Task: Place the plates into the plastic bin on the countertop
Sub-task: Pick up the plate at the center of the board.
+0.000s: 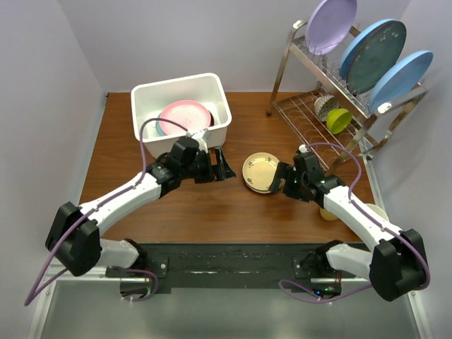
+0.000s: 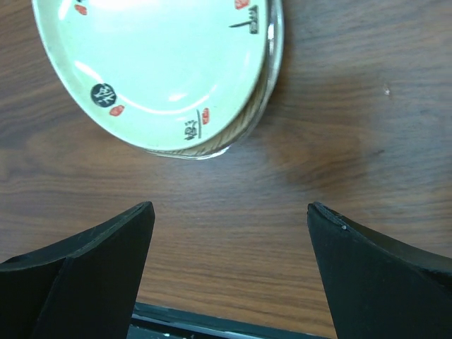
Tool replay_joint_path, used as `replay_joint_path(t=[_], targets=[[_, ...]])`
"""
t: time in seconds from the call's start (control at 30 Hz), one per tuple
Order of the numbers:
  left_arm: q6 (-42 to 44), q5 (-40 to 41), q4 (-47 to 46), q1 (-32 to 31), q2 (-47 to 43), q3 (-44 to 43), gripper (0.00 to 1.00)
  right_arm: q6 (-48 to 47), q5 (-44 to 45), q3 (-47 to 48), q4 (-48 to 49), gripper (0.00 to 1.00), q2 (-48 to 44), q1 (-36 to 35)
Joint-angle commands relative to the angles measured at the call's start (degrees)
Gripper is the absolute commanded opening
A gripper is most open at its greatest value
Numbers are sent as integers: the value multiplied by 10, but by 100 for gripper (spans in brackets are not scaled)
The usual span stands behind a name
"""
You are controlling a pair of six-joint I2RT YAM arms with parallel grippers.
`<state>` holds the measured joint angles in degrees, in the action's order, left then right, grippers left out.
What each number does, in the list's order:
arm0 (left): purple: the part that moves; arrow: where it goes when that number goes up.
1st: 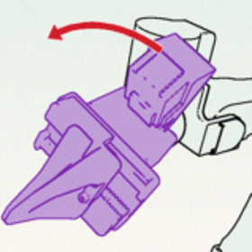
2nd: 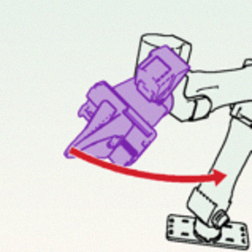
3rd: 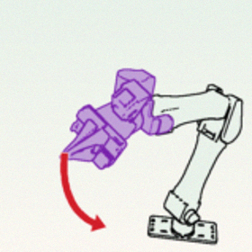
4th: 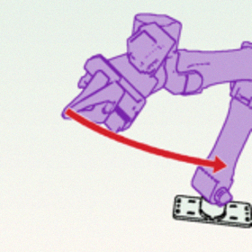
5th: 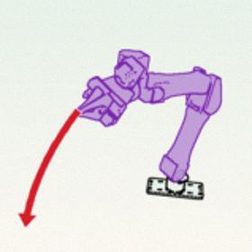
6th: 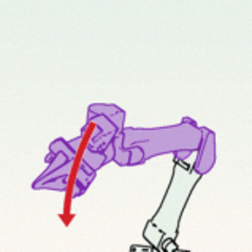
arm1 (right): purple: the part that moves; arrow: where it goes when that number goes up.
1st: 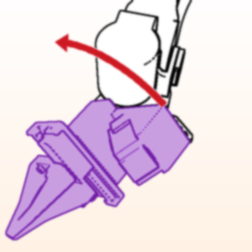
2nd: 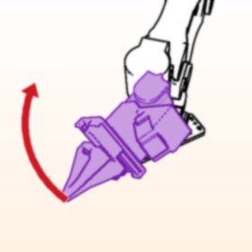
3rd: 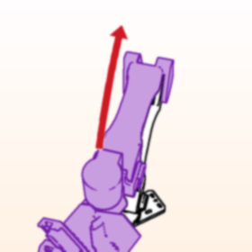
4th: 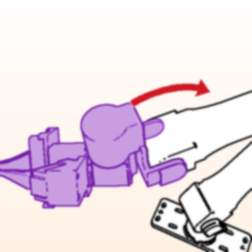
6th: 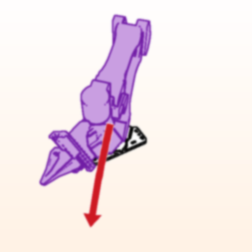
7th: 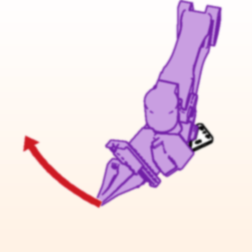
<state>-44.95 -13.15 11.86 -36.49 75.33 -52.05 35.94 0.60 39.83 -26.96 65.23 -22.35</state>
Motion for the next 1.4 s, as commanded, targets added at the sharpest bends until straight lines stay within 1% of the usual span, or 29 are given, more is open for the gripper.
replay_joint_path(t=[0.0,0.03,0.1,0.13,0.17,0.27,0.67,0.8,1.07,1.2,1.37], targets=[[-28,32,-69,-22,38,7,88,-3,-23,-19,16,93,-17,20],[-32,37,-76,-25,45,11,86,-4,-29,-21,18,93,-17,22],[-46,45,-97,-31,67,13,86,-4,-34,-27,23,92,-20,29],[-51,47,-105,-33,75,18,84,-3,-37,-28,24,92,-20,31],[-55,47,-131,-35,89,20,83,-4,-39,-31,24,92,-21,34],[-66,50,-149,-39,121,13,79,-5,-44,-37,24,92,-25,41],[-72,64,-169,-53,229,-68,62,-7,-60,-51,32,92,-34,59],[-78,61,-192,-53,249,-76,56,-7,-62,-55,32,92,-35,63],[-74,73,-193,-54,283,-97,51,-14,-70,-62,32,92,-40,75],[-79,73,-206,-53,293,-97,46,-17,-78,-63,32,92,-41,79],[-79,73,-209,-53,308,-108,43,-22,-82,-63,30,93,-42,84]])
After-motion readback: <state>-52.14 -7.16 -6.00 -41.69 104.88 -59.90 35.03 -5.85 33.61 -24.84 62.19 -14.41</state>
